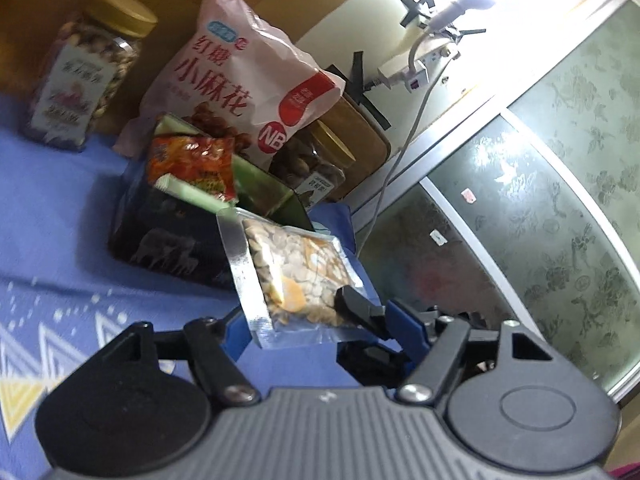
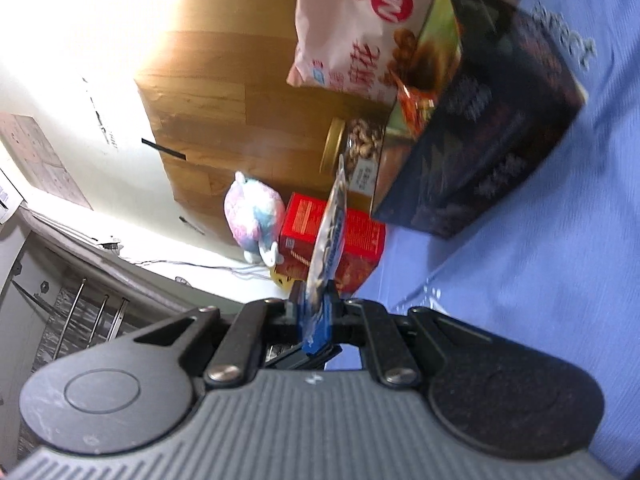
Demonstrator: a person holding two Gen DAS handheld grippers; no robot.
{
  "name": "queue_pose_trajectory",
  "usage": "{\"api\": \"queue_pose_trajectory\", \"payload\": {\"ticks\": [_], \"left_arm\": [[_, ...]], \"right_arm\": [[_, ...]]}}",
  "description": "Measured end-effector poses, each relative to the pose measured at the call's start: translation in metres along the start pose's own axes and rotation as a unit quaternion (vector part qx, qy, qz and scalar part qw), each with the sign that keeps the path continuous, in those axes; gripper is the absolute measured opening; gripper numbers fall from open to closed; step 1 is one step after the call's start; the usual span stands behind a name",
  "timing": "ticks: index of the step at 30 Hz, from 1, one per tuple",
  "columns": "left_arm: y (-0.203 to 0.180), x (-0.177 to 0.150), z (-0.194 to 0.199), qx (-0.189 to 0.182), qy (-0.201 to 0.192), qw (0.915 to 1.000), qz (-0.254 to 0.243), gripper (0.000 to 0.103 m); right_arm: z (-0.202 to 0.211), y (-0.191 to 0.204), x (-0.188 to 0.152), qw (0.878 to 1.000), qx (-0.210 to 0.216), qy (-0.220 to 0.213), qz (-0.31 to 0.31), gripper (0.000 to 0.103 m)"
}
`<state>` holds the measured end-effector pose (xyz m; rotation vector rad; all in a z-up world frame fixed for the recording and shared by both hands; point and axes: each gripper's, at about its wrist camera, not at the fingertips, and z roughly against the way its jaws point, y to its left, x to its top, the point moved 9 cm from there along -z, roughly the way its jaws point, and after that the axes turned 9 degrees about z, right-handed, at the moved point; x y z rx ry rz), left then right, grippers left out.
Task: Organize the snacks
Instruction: 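Lower the clear seed bag into the black tin and open the left tool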
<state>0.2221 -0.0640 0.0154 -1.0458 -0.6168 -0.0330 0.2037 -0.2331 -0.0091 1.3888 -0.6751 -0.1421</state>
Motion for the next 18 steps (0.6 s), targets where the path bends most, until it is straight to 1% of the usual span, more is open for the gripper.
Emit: {"api": "queue_pose_trajectory", "payload": {"ticks": [4,8,10,12,14,15,16,17,18], "left_arm": [[-0.008,0.017,-0.02,0.007,0.009,0.9997,-0.023,0.071],[-0.015,0.042,-0.04,0.01,0.01,0.9992,-0.037,0.071],[-0.015,0.053,-0.051,0.016,0.013,0.999,-0.039,0.071],[-0.011,0.062,-0.065,0.033,0.015,0.9985,-0.042,0.071],[-0.005,0.068,-0.079,0.05,0.019,0.9977,-0.042,0.071],[0.0,0.07,-0.086,0.061,0.021,0.9971,-0.041,0.071],[0.006,0.072,-0.093,0.071,0.024,0.9964,-0.038,0.071],[0.011,0.073,-0.097,0.081,0.023,0.9958,-0.036,0.068],[0.013,0.075,-0.097,0.089,0.013,0.9951,-0.042,0.068]], "right_arm": [[0.002,0.0,0.021,1.0,-0.012,-0.015,0.016,0.012],[0.0,-0.004,0.047,0.999,-0.026,-0.03,0.033,0.012],[-0.001,-0.008,0.061,0.997,-0.042,-0.037,0.049,0.012],[-0.004,-0.013,0.071,0.993,-0.075,-0.046,0.082,0.015],[-0.008,-0.016,0.079,0.982,-0.126,-0.053,0.133,0.018],[-0.011,-0.017,0.082,0.971,-0.158,-0.056,0.169,0.021],[-0.015,-0.017,0.083,0.959,-0.187,-0.059,0.204,0.022],[-0.018,-0.017,0.085,0.944,-0.219,-0.063,0.24,0.026],[-0.02,-0.018,0.086,0.922,-0.257,-0.07,0.28,0.041]]}}
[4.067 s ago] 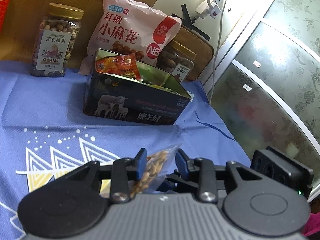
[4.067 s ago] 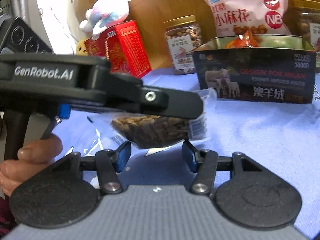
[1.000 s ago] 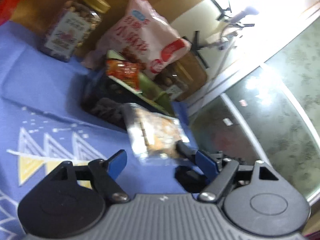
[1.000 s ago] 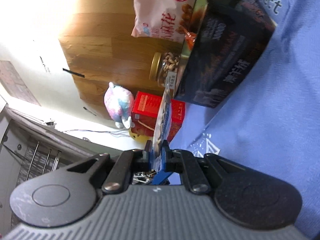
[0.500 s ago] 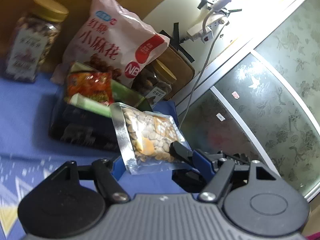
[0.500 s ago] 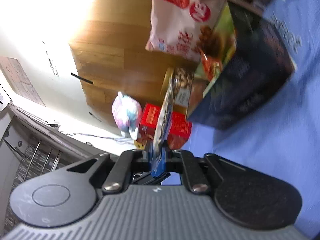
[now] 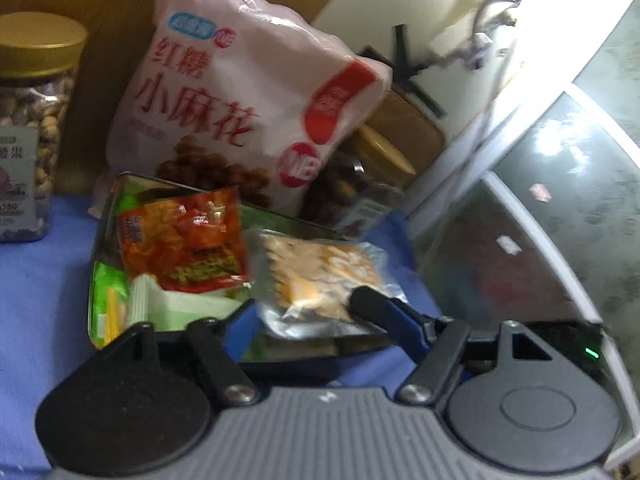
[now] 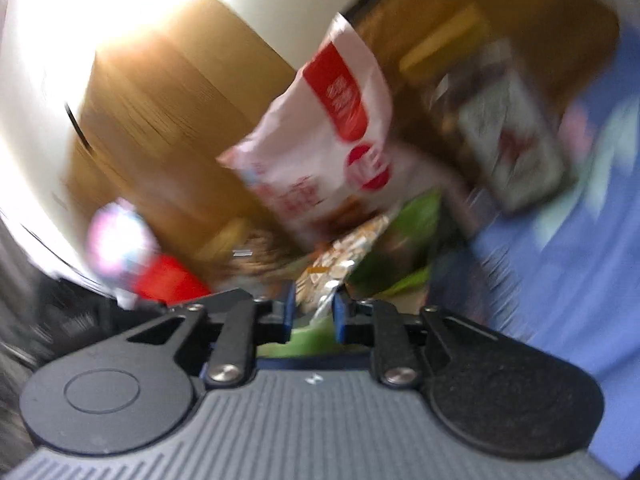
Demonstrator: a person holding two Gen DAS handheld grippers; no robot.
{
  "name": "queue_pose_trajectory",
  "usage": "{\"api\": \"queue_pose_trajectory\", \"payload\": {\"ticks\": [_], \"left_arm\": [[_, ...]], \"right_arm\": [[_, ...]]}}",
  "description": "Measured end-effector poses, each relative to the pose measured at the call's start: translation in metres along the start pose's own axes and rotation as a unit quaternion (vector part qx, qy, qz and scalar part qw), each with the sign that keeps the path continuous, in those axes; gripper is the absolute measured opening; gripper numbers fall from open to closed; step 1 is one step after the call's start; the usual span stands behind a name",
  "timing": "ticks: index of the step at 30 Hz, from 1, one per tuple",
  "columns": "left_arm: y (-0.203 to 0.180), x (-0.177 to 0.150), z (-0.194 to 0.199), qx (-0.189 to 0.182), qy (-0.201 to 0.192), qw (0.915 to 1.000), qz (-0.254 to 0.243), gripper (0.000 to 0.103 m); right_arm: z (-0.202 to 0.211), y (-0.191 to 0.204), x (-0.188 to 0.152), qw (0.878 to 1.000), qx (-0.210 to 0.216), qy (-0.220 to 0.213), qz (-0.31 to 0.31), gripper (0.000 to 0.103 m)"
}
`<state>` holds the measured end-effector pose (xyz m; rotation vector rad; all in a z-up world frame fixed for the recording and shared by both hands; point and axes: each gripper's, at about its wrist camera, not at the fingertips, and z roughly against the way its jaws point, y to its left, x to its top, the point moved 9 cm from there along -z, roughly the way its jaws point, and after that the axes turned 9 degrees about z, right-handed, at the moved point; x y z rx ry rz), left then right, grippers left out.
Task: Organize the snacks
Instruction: 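Lower the clear seed bag into the black tin and open the left tool, then move the open left tool down toward the yellow-lidded drink cup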
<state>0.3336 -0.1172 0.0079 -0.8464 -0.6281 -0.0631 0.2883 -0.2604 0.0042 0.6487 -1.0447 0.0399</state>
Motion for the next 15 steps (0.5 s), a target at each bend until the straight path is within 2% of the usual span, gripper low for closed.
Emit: {"api": "queue_pose_trajectory", "payload": {"ticks": [2,3,9,12,14,15], "left_arm": [[-0.001,0.002,-0.001,-0.002,-0.004,1.0,-0.003,0.07],[0.0,0.002,-0.001,-0.003,-0.005,1.0,0.001,0.07],[0.002,-0.001,0.01,-0.003,-0.016,0.9998,0.007,0.07],[-0.003,-0.006,0.021,-0.007,-0.025,0.9996,0.004,0.07],[-0.006,-0.011,0.032,-0.009,-0.031,0.9995,0.004,0.07],[-0.006,-0.014,0.038,-0.009,-0.033,0.9994,0.004,0.074]], "right_arm": [[0.002,0.001,0.002,0.995,-0.064,-0.026,0.068,0.061],[0.003,0.002,0.001,0.992,-0.076,-0.034,0.092,0.065],[0.003,0.006,0.001,0.986,-0.085,-0.04,0.136,0.067],[0.002,0.02,-0.001,0.985,-0.06,-0.031,0.162,0.066],[0.007,0.026,0.002,0.981,-0.072,-0.047,0.172,0.066],[0.011,0.023,0.005,0.98,-0.088,-0.056,0.169,0.066]]}}
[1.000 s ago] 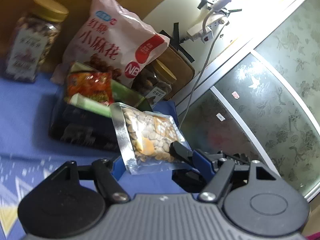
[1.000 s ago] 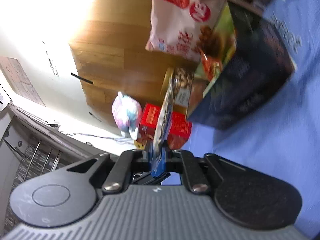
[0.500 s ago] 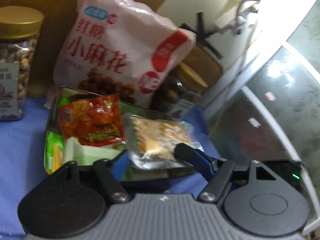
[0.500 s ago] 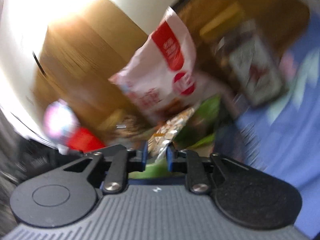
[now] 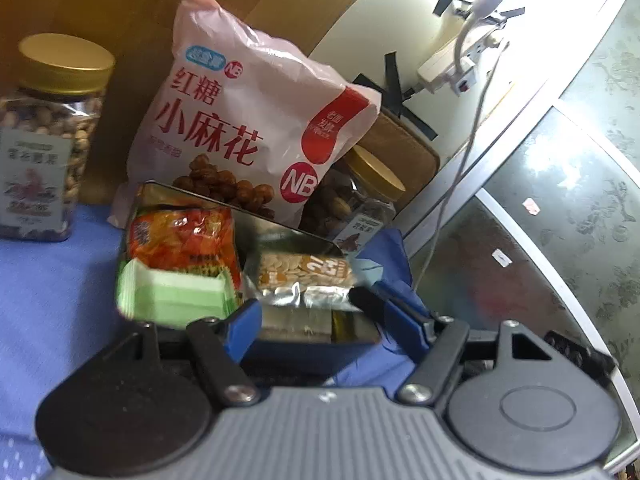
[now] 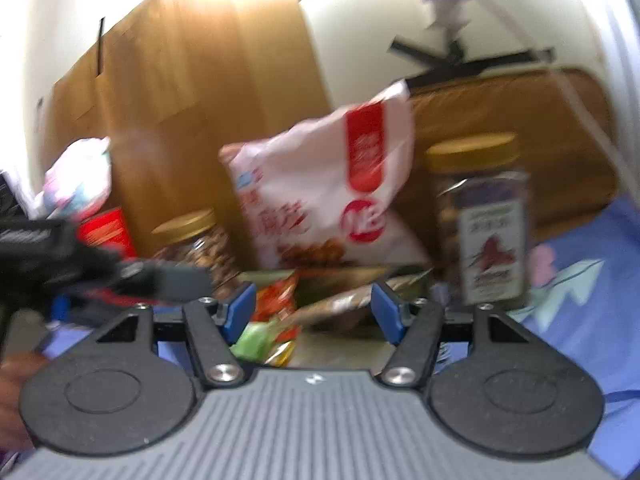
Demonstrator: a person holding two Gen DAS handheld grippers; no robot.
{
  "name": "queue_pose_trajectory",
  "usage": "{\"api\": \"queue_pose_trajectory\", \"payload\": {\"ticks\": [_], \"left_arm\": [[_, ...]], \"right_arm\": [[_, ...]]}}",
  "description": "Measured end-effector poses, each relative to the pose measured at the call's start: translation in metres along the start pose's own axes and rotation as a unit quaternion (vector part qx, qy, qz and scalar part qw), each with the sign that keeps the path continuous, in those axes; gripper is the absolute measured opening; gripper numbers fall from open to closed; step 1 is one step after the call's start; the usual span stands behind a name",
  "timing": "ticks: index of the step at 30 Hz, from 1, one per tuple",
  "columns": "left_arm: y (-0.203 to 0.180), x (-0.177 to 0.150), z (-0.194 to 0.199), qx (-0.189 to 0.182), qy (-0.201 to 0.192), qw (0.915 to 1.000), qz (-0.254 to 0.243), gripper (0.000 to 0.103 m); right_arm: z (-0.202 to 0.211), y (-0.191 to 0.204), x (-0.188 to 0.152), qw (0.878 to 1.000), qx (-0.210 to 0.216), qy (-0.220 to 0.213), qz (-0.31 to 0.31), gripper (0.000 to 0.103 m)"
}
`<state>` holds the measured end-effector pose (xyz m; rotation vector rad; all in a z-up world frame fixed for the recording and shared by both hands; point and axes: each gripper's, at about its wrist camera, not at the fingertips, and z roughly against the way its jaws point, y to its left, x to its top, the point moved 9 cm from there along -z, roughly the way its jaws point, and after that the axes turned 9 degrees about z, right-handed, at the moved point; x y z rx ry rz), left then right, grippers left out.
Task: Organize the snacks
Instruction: 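Move the open left tool down toward the yellow-lidded drink cup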
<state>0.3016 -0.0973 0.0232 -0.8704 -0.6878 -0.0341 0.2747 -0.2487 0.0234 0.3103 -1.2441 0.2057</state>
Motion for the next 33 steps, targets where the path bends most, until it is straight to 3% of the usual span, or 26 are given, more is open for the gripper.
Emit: {"api": "queue_pose_trajectory", "payload": {"ticks": [3,8,15,23,27,33], "left_arm": [[0.002,-0.013,0.023,0.004,-0.009,0.9999,-0.003,0.075],[0.011,-0.039,0.062,0.015,-0.018,0.9997,-0.002,0.075],[0.041,-0.079,0.108,0.049,-0.024,0.9982,0.025,0.075],[0.068,-0.11,0.143,0.062,-0.036,0.9957,0.058,0.075],[0.074,-0.12,0.151,0.06,-0.038,0.9953,0.066,0.08],[0.076,-0.129,0.154,0.053,-0.033,0.9957,0.069,0.08]], "right_arm": [[0.008,-0.016,0.0,0.999,-0.024,0.001,-0.027,0.066],[0.024,-0.019,-0.004,0.998,-0.001,0.006,-0.067,0.066],[0.059,0.014,-0.021,0.993,0.075,0.021,-0.084,0.066],[0.091,0.093,-0.082,0.975,0.189,0.114,-0.03,0.066],[0.109,0.129,-0.098,0.962,0.236,0.138,-0.003,0.071],[0.12,0.163,-0.103,0.953,0.261,0.148,0.046,0.074]]}}
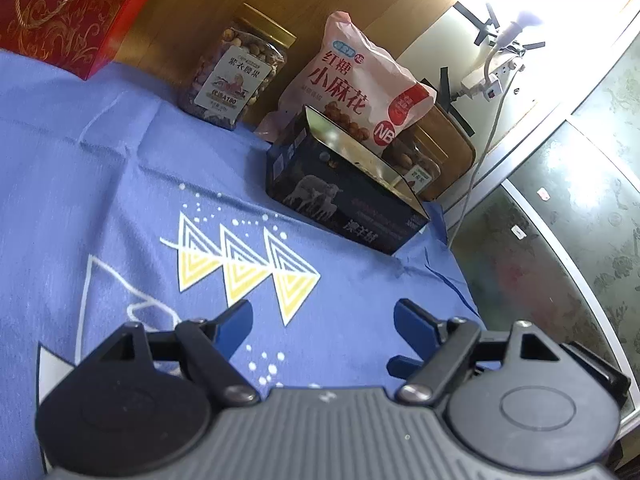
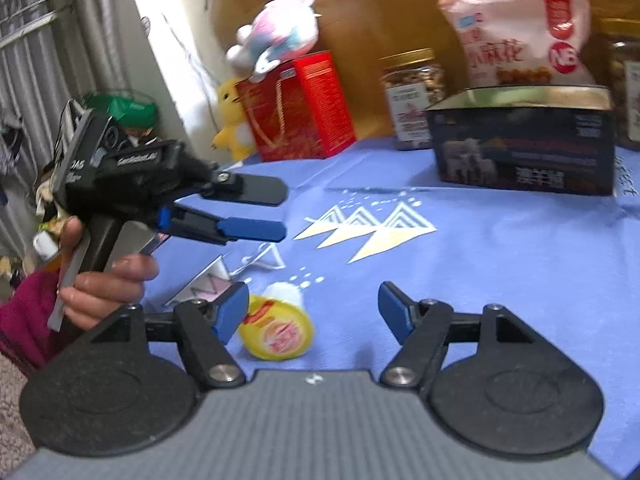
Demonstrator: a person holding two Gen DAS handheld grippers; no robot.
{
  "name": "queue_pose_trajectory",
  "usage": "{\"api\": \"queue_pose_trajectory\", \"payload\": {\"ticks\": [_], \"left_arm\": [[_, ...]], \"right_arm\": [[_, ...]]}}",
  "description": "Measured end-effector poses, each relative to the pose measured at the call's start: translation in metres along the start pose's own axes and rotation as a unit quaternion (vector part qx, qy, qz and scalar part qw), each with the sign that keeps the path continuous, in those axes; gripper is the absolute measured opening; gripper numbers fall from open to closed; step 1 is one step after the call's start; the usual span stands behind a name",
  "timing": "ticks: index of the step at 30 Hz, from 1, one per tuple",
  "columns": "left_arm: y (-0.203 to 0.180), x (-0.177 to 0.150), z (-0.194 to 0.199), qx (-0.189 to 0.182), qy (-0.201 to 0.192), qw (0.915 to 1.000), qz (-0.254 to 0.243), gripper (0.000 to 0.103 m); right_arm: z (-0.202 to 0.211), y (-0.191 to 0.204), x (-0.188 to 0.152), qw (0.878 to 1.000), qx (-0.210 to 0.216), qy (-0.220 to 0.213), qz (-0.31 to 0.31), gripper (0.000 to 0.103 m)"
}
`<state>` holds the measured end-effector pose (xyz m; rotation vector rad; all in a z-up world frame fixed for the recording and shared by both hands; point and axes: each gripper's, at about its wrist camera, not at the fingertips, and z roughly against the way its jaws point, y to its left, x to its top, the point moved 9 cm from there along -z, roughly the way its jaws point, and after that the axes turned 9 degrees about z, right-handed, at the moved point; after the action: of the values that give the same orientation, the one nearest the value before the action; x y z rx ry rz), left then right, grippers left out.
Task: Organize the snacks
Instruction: 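Move the open left tool down toward the yellow-lidded drink cup, then close the left tool on the yellow-lidded cup and lift it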
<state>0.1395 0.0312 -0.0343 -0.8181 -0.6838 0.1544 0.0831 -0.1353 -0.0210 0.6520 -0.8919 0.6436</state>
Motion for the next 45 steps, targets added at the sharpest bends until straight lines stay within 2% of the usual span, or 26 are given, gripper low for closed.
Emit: {"api": "queue_pose_trajectory", "payload": {"ticks": [8,18,21,31,36,40,42,44,45], "left_arm": [[0.0,-0.006,0.009,-0.007,0.0,0.9999,-0.009,0.085],[-0.003,-0.011,0.005,-0.004,0.014,0.9998,-0.013,0.085],[-0.002,-0.013,0.004,0.0,0.018,0.9998,-0.013,0.088],[0.006,-0.016,0.016,-0.002,0.016,0.9999,-0.004,0.088],[0.0,-0.027,0.012,-0.012,0.04,0.9991,-0.011,0.086],[-0.003,-0.041,0.002,-0.011,0.067,0.9975,-0.023,0.084],[-0.001,-0.047,-0.005,-0.009,0.079,0.9966,-0.021,0.084],[-0.002,-0.049,-0.007,-0.013,0.08,0.9964,-0.022,0.082],[-0.003,-0.05,-0.008,-0.019,0.085,0.996,-0.021,0.075]], "right_arm": [[-0.008,0.004,-0.008,1.0,-0.006,0.017,0.008,0.075],[-0.018,0.019,-0.022,0.998,-0.001,0.045,0.054,0.075],[-0.023,0.021,-0.026,0.996,-0.005,0.054,0.069,0.075],[-0.029,0.023,-0.026,0.994,-0.012,0.053,0.091,0.075],[-0.031,0.022,-0.024,0.994,-0.011,0.052,0.093,0.075],[-0.032,0.023,-0.024,0.994,-0.012,0.052,0.099,0.064],[-0.032,0.024,-0.024,0.993,-0.007,0.052,0.102,0.055],[-0.033,0.026,-0.024,0.993,0.0,0.053,0.106,0.05],[-0.033,0.027,-0.024,0.993,0.0,0.053,0.107,0.05]]}}
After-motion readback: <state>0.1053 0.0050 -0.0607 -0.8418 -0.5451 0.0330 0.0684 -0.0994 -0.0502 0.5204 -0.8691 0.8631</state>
